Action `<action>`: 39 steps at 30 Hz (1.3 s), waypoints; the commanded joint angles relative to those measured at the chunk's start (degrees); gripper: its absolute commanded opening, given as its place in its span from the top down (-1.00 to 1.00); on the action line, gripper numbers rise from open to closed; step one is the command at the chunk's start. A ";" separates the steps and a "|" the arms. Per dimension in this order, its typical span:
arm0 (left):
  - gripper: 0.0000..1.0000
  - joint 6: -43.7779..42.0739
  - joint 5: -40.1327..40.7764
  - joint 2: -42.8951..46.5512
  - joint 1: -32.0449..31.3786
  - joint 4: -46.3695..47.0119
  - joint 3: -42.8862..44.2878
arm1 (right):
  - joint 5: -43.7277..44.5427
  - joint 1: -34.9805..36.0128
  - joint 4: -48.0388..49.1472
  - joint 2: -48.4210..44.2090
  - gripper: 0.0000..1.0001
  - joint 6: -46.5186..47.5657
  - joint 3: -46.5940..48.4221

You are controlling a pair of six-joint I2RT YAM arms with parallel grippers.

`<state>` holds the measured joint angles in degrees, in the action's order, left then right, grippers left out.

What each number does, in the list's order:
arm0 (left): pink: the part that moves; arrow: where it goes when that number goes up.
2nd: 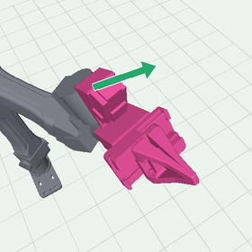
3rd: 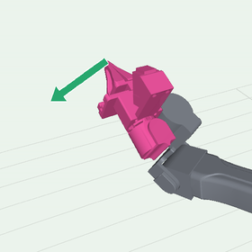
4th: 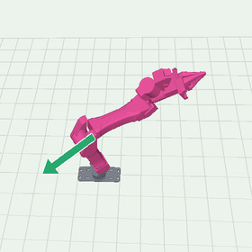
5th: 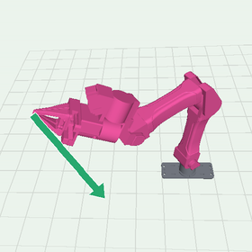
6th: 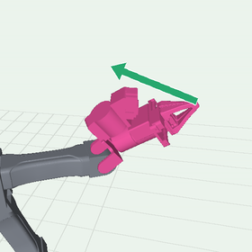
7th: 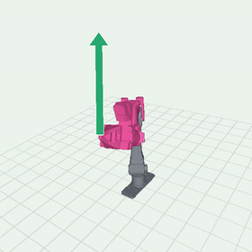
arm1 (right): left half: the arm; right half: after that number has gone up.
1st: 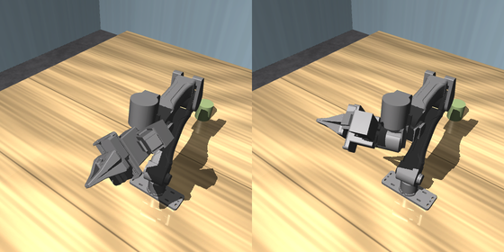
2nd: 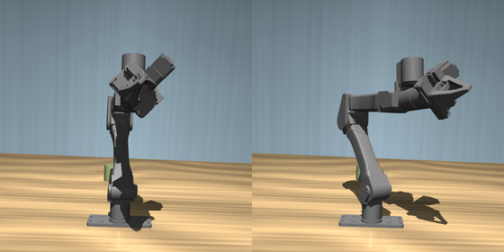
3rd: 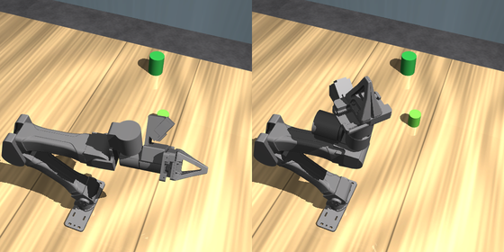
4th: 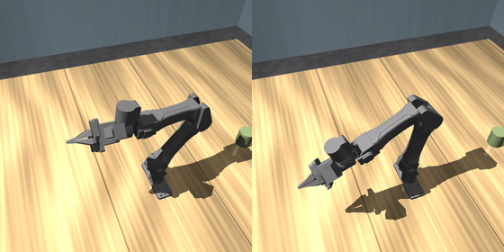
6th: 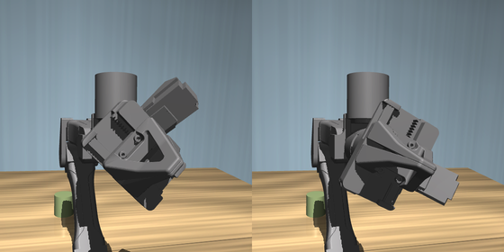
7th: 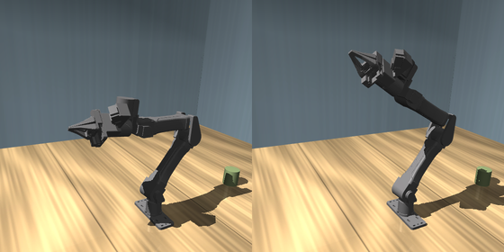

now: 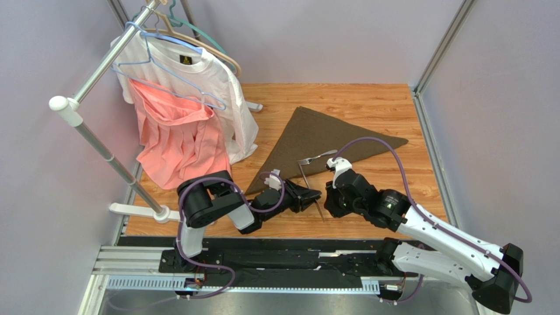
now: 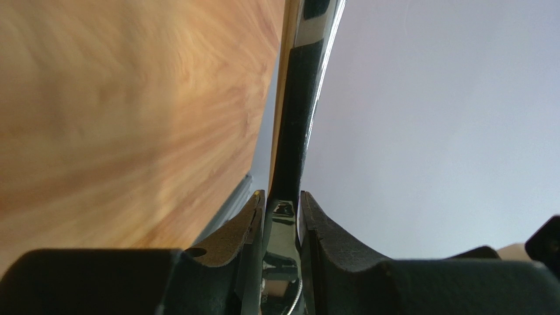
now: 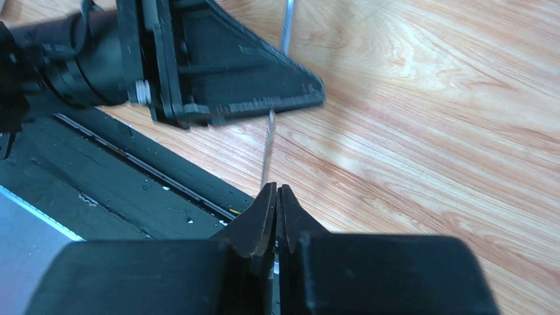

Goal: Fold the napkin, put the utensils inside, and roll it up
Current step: Grab a utensil with the left arm, then place the utensil onto the napkin

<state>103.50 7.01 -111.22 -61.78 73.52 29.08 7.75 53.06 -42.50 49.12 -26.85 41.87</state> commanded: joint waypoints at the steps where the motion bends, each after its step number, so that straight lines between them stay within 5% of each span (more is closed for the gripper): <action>1: 0.88 -5.76 -8.13 3.11 7.53 7.09 0.18 | 4.63 -0.15 -1.09 -0.70 0.69 2.06 4.79; 9: 1.00 -25.78 -32.52 12.41 17.12 -14.59 9.40 | 9.65 -3.92 -0.13 1.14 0.56 7.15 9.02; 13: 1.00 -47.12 -42.94 14.54 21.07 -48.66 24.57 | 8.17 -9.80 3.99 2.38 0.56 9.62 9.11; 21: 1.00 -94.94 -40.68 7.01 23.28 -104.12 50.26 | 1.84 -20.80 11.91 1.94 0.54 10.59 7.00; 29: 1.00 -115.26 -35.31 -0.13 23.19 -116.57 63.19 | -1.86 -24.05 13.06 0.10 0.54 11.38 4.90; 34: 1.00 -120.63 -27.31 -7.16 21.09 -125.63 71.98 | -2.65 -25.37 13.23 -1.49 0.55 11.12 3.49; 39: 1.00 -119.15 -26.78 -9.27 20.91 -125.02 75.06 | -3.61 -26.07 13.58 -1.66 0.54 11.03 2.96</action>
<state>-12.40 -21.37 -120.73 -40.23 -48.60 99.79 5.58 27.57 -31.86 48.36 -16.53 45.12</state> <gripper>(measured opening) 0.304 0.229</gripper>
